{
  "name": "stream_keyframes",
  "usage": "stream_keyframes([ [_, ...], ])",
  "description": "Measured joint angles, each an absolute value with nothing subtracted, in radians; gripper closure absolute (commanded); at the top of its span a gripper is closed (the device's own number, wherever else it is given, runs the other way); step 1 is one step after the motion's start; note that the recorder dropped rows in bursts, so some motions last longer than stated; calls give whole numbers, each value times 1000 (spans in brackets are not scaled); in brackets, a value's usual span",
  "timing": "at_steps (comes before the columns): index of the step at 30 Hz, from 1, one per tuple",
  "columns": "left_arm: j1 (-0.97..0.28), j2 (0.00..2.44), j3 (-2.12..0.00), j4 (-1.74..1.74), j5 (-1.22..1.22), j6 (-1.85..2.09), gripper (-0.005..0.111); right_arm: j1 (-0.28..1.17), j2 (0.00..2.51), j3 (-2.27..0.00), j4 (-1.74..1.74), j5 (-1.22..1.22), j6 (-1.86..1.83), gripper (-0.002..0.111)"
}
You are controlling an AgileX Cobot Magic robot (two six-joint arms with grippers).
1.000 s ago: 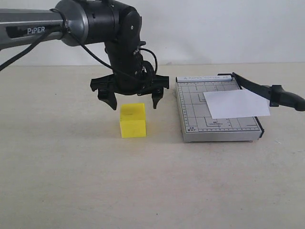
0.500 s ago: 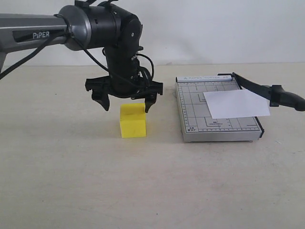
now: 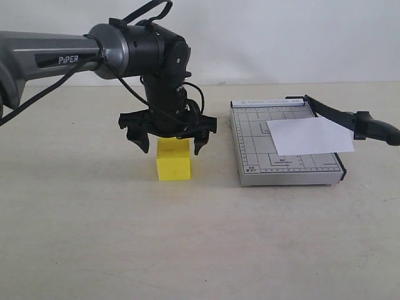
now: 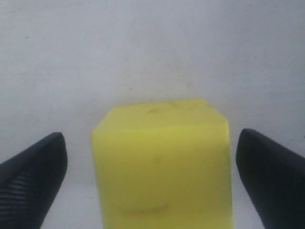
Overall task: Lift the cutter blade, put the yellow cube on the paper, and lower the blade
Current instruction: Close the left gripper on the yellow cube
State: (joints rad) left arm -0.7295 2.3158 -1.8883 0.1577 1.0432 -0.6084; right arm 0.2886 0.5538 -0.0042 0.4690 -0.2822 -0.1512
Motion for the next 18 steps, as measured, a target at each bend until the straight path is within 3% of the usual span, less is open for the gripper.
stream_keyframes([
  [18, -730, 2316, -1888, 142, 1023, -608, 17, 289, 554, -4, 469, -282, -151, 107],
])
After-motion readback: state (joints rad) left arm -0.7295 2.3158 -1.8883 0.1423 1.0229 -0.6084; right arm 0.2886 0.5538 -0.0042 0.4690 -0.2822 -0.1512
